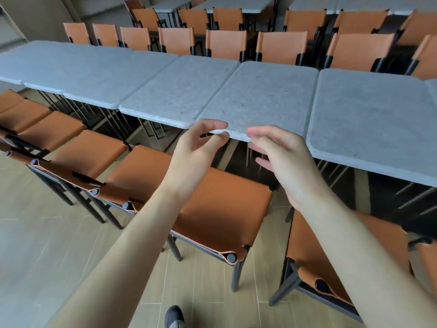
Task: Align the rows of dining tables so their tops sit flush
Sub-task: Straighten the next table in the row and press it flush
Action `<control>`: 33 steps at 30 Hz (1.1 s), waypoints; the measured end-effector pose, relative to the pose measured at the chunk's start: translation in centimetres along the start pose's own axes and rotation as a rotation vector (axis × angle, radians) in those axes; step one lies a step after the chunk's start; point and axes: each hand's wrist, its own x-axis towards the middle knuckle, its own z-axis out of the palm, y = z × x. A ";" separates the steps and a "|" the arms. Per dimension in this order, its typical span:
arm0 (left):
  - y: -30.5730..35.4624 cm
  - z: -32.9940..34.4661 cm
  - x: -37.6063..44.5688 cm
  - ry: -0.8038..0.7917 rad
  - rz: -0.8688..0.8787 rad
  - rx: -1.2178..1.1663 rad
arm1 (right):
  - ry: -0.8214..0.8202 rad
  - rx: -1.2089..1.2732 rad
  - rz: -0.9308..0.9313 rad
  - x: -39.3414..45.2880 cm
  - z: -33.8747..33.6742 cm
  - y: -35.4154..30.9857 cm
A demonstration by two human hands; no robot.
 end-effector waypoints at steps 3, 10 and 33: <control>-0.7 -0.7 0.8 -0.094 0.023 -0.012 | 0.049 -0.012 0.005 0.0 1.3 0.1; -1.8 -7.2 4.0 -0.209 0.071 -0.035 | 0.152 -0.028 -0.022 1.3 8.4 -1.5; -4.3 -14.7 18.3 -0.450 0.159 -0.105 | 0.432 -0.097 0.015 8.5 18.1 -2.8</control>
